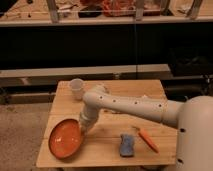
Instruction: Drag the ceramic bowl in a circle
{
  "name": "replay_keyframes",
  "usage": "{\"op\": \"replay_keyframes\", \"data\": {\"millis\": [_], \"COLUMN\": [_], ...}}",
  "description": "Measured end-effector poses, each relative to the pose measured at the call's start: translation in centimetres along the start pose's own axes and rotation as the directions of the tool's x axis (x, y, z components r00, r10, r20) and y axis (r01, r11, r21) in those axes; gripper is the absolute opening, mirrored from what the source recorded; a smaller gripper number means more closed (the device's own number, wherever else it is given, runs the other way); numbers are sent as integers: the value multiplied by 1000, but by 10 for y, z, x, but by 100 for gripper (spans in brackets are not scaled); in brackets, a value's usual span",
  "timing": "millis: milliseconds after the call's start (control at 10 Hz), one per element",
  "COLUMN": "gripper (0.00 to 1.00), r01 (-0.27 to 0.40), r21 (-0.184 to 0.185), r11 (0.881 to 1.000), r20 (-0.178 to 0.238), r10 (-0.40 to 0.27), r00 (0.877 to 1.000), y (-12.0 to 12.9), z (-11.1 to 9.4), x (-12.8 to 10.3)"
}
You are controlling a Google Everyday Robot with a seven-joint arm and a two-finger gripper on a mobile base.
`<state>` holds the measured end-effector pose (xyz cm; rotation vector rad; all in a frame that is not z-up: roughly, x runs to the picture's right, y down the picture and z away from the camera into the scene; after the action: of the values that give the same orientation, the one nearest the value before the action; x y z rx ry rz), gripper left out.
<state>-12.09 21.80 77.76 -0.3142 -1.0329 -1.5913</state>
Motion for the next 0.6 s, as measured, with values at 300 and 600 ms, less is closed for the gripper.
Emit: {"op": "replay_keyframes", "data": {"millis": [300, 600], "gripper": [2, 2], "r01": [-15, -45], "r21": [1, 27], "r11": [1000, 999], "r20": [-4, -11], "r10": [15, 45], "r00": [1000, 999], "y": [9, 18], "z": [-10, -19], "x": [51, 103]}}
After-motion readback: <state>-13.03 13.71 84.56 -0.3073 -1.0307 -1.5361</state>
